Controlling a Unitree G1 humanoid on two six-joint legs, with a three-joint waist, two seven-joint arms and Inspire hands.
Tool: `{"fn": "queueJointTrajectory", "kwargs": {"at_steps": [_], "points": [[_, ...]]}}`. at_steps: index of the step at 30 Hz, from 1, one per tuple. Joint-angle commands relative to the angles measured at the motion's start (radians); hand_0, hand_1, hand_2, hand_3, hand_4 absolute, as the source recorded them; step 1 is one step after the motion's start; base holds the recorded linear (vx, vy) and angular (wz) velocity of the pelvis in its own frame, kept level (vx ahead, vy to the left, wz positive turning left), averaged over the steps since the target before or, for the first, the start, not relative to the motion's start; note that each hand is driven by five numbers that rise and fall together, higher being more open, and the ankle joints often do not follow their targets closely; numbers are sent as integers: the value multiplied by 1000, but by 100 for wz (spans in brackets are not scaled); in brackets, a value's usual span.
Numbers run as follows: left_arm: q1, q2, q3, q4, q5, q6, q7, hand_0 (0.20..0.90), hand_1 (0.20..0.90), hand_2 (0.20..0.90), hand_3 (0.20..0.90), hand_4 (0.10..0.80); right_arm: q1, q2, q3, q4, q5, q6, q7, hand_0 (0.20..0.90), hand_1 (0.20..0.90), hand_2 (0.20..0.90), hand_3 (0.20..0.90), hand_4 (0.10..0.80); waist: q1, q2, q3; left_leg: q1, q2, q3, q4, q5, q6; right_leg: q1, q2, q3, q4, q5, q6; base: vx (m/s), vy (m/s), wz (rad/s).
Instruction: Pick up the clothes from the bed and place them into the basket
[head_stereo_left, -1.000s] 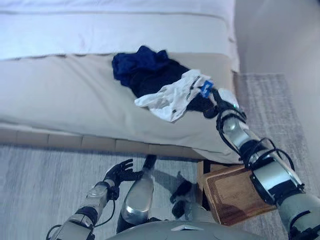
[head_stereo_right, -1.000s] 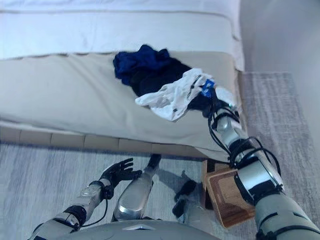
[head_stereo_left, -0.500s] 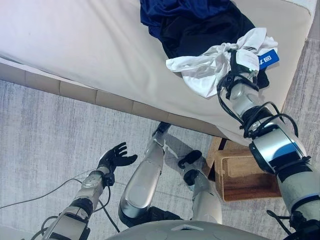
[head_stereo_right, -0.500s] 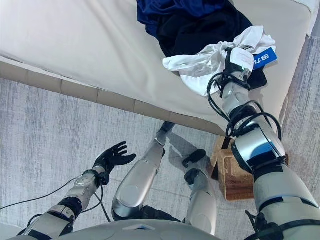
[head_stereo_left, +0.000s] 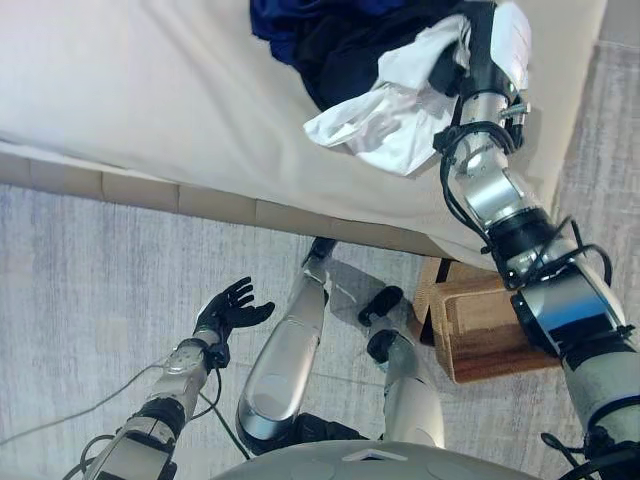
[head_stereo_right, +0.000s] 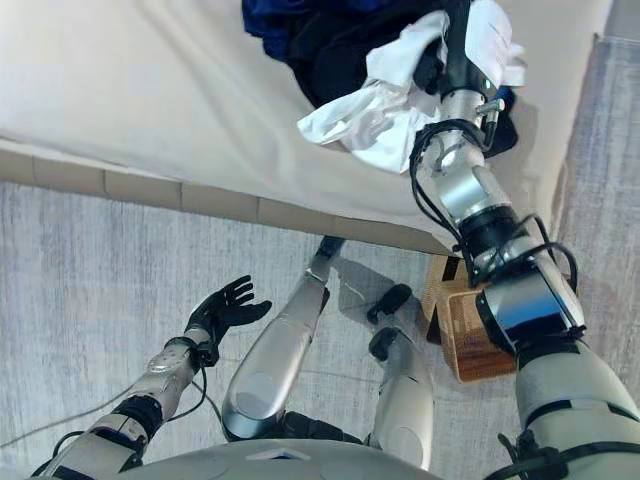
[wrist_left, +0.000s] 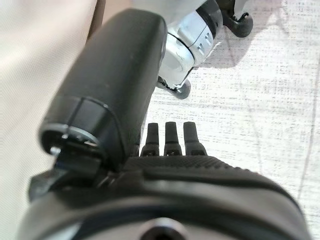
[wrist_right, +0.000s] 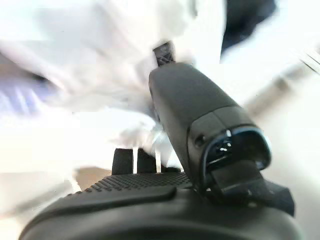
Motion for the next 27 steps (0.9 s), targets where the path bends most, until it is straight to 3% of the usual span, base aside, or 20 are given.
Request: {"fn": "queueJointTrajectory", "kwargs": {"at_steps": [1, 7, 13, 19, 27], "points": [[109, 10, 41, 14, 70, -11, -19, 900, 900, 900, 900, 800, -47, -114, -183, -241, -123, -83, -187, 300, 300, 300, 200, 100, -46, -10, -63, 175, 2, 54, -115, -128, 75, 74, 9, 13, 44, -2, 15, -28, -49, -26], [150, 6, 75, 51, 207, 68, -7, 900, 900, 900, 900, 800, 102, -261, -320, -468, -142, -13, -183, 300, 300, 300, 200, 100, -135, -36, -221, 355, 26, 124, -218, -148, 66, 210, 47, 64, -92, 4, 29, 108, -100, -25], [156, -11, 77, 106, 298, 129, -6, 900, 900, 900, 900, 800, 196, -351, -402, -515, -121, 18, -209, 300, 300, 300, 200, 100, -202, -37, -332, 460, 34, 182, -300, -135, 63, 269, 68, 111, -154, 19, 41, 40, -41, -34], [149, -50, 59, 142, 344, 178, -15, 900, 900, 900, 900, 800, 299, -432, -518, -493, -60, 29, -247, 300, 300, 300, 200, 100, -291, -13, -442, 562, 34, 260, -335, -154, 59, 327, 81, 166, -203, 29, 40, 21, -2, -39], [140, -51, 55, 150, 381, 214, -40, 900, 900, 900, 900, 800, 540, -410, -614, -401, 53, 13, -26, 300, 300, 300, 200, 100, -363, 11, -482, 629, 39, 303, -364, -160, 50, 359, 94, 229, -215, 23, 36, 27, -50, -38]]}}
